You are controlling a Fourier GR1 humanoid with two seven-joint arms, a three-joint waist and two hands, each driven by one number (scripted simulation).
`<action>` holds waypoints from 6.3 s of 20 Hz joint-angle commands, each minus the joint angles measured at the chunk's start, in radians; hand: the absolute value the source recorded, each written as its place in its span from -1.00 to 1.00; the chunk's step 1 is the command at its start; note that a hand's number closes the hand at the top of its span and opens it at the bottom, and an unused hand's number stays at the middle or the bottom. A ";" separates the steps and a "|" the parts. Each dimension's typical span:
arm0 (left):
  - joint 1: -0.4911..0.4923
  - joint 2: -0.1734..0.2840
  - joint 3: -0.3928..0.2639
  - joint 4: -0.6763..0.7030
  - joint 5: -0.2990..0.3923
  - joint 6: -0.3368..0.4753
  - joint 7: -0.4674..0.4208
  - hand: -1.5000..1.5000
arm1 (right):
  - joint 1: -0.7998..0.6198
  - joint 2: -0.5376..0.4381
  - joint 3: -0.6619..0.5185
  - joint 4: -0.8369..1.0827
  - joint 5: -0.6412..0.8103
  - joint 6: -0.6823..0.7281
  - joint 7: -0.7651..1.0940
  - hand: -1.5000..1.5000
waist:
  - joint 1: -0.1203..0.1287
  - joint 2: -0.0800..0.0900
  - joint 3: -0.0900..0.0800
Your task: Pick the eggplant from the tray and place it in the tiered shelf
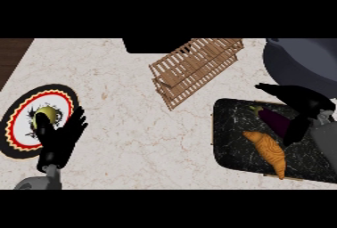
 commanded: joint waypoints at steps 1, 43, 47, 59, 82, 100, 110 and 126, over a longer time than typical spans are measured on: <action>0.001 -0.031 -0.004 -0.023 -0.026 0.007 0.019 0.00 | -0.001 0.034 -0.027 0.013 0.071 0.017 0.006 -1.00 | 0.000 0.000 0.000; 0.022 -0.050 0.063 -0.060 -0.069 -0.051 0.045 0.00 | 0.070 0.324 0.085 0.079 0.290 -0.146 -0.518 1.00 | -0.012 -0.010 0.000; 0.034 -0.068 0.069 -0.026 -0.083 -0.026 0.019 0.00 | 0.084 0.402 0.038 -0.107 0.166 -0.031 -0.465 1.00 | -0.025 -0.012 -0.001; 0.056 -0.038 0.092 -0.038 -0.066 -0.068 -0.009 0.00 | -0.021 0.434 -0.361 -0.704 -0.205 0.240 -0.013 1.00 | -0.022 -0.011 -0.002; -0.059 -0.044 0.099 0.083 -0.087 -0.101 -0.017 0.00 | -0.777 0.237 -0.504 -0.001 -0.308 0.077 0.223 1.00 | 0.013 0.006 -0.001; -0.021 -0.097 0.051 -0.016 -0.124 -0.059 0.019 0.00 | -0.954 0.264 -0.363 0.589 -0.064 -0.219 -0.207 1.00 | 0.036 0.012 -0.001; -0.052 -0.056 0.092 0.004 -0.085 -0.108 0.043 0.00 | -1.045 0.259 -0.381 0.784 -0.040 -0.273 -0.343 1.00 | 0.036 0.012 -0.001; -0.042 -0.093 0.081 0.017 -0.127 -0.059 0.018 0.00 | -1.116 0.239 -0.536 0.922 -0.151 -0.298 -0.259 -1.00 | 0.026 0.011 -0.001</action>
